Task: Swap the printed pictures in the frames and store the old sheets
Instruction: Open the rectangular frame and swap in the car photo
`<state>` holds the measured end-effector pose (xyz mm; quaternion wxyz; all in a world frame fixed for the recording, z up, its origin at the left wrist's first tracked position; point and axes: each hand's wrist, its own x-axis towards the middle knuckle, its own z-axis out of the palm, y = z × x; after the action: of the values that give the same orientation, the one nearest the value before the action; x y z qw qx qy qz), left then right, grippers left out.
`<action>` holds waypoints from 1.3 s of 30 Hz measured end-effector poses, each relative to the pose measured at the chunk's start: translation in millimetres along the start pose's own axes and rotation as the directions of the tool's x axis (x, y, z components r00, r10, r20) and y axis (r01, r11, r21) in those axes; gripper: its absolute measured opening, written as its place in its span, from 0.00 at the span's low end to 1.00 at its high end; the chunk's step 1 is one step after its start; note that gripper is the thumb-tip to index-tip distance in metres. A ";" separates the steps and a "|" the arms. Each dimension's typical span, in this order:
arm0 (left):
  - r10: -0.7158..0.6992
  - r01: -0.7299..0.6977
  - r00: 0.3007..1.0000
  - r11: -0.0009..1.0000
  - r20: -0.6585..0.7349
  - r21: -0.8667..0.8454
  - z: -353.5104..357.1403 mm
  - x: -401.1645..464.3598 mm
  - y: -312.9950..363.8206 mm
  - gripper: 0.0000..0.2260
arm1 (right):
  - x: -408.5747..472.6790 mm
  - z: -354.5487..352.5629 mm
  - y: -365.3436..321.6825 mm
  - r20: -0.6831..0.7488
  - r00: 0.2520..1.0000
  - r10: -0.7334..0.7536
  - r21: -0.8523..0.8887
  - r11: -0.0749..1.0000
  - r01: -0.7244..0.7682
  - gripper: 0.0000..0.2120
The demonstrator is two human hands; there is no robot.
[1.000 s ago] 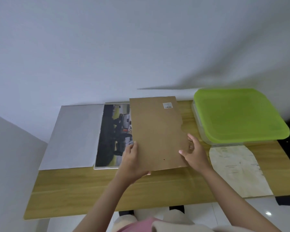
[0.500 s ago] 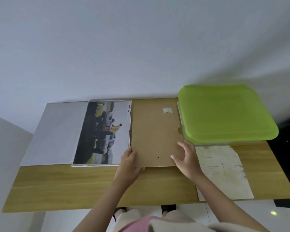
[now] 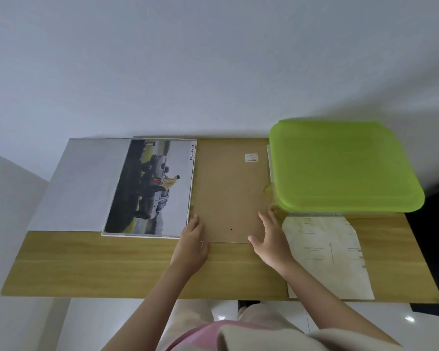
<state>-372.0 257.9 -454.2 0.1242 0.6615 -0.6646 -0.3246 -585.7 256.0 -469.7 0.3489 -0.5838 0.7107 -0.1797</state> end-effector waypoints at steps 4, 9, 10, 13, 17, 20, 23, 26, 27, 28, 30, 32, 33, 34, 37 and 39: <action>0.056 -0.057 0.998 0.997 -0.028 -0.049 -18.0 2.9 -11.7 0.23 | 5.4 6.9 -14.3 -0.134 0.991 -0.026 0.003 1.000 0.027 0.27; 0.089 -0.105 0.981 0.991 -0.171 -0.084 -60.6 15.6 -42.1 0.17 | 29.5 26.8 -57.6 -0.215 0.970 -0.112 -0.027 0.994 0.108 0.23; 0.091 -0.106 0.977 0.992 -0.192 -0.067 -70.1 18.5 -49.7 0.17 | 35.5 32.0 -68.7 -0.212 0.969 -0.124 -0.028 0.992 0.121 0.23; 0.067 -0.074 0.969 0.997 -0.236 -0.023 -98.7 27.6 -78.3 0.18 | 54.6 50.4 -103.3 -0.193 0.971 -0.140 -0.036 0.990 0.135 0.23; 0.008 -0.017 0.969 0.999 -0.248 -0.036 -130.4 40.7 -121.0 0.22 | 86.2 72.6 -142.9 -0.145 0.982 -0.125 -0.057 0.991 0.118 0.26; -0.013 0.007 0.969 1.000 -0.247 -0.027 -148.0 48.5 -148.9 0.25 | 110.3 82.7 -165.7 -0.095 0.990 -0.102 -0.097 0.991 0.093 0.29; -0.014 0.016 0.986 1.000 -0.167 0.009 -159.4 54.4 -170.3 0.32 | 135.9 86.5 -182.2 -0.071 0.994 -0.078 -0.160 0.985 0.066 0.32; -0.020 0.021 1.000 1.000 -0.019 0.020 -163.9 60.0 -183.8 0.40 | 161.7 86.9 -195.7 -0.024 0.999 -0.030 -0.249 0.968 0.023 0.36; -0.023 0.022 1.000 1.000 0.016 0.014 -164.5 61.3 -186.3 0.41 | 169.1 85.9 -199.8 -0.009 1.000 -0.016 -0.286 0.958 0.012 0.38; -0.019 0.019 0.999 1.000 0.036 0.007 -164.8 62.7 -188.1 0.42 | 175.3 84.4 -203.7 0.002 1.000 0.004 -0.320 0.948 -0.003 0.40; -0.009 0.010 0.999 1.000 0.044 -0.008 -164.9 64.7 -191.2 0.42 | 186.0 81.7 -209.9 0.021 0.999 0.047 -0.370 0.928 -0.036 0.43; -0.007 0.007 0.999 1.000 0.043 -0.019 -164.1 65.5 -193.5 0.43 | 194.1 80.2 -213.8 0.045 0.995 0.089 -0.400 0.914 -0.063 0.44; -0.005 0.006 0.999 1.000 0.040 -0.019 -163.5 65.6 -194.1 0.43 | 197.6 80.3 -214.7 0.055 0.993 0.102 -0.415 0.907 -0.070 0.44; -0.004 0.004 0.999 1.000 0.036 -0.016 -162.8 65.7 -194.7 0.42 | 199.8 80.4 -215.3 0.062 0.992 0.109 -0.430 0.900 -0.072 0.44; -0.001 0.001 1.000 1.000 0.024 -0.008 -162.1 66.2 -194.9 0.42 | 202.8 82.3 -215.0 0.056 0.994 0.096 -0.456 0.888 -0.060 0.44; -0.006 0.006 1.000 1.000 0.020 -0.018 -161.8 66.3 -195.0 0.41 | 202.4 83.7 -214.5 0.049 0.996 0.080 -0.465 0.884 -0.049 0.43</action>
<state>-126.3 167.8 -465.1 0.1224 0.6591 -0.6608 -0.3376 -390.7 20.9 -443.3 0.2287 -0.6319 0.7401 0.0262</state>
